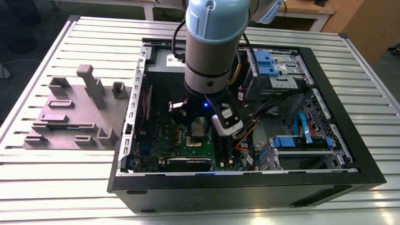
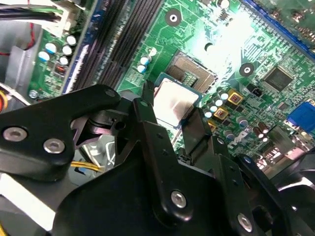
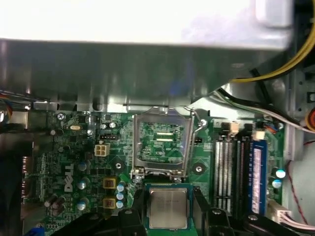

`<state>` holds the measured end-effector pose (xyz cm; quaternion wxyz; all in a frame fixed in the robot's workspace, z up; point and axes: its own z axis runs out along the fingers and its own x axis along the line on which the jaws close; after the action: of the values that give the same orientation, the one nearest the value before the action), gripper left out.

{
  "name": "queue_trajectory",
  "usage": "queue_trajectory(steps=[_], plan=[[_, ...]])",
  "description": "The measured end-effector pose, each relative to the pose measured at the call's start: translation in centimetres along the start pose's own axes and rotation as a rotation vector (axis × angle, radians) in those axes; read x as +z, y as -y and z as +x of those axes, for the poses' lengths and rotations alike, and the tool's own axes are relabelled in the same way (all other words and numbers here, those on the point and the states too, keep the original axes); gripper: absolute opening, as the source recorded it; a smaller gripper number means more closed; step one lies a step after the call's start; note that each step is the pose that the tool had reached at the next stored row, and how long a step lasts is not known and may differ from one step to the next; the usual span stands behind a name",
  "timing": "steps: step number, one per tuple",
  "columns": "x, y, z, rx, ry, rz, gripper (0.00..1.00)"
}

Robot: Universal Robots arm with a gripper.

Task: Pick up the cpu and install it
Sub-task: 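Place the cpu into insertion slot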

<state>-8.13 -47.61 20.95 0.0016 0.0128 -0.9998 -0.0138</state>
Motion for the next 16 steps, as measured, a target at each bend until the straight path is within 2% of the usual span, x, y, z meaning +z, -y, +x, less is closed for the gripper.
queue_trajectory(steps=[5,8,12,16], plan=[[0.7,0.1,0.34,0.001,-0.0015,0.0002,0.47],[0.93,0.6,0.44,0.001,-0.0025,0.0,0.47],[1.41,0.79,0.63,0.001,-0.0077,0.0001,0.47],[1.71,0.91,0.68,0.002,-0.0092,0.0,0.47]])
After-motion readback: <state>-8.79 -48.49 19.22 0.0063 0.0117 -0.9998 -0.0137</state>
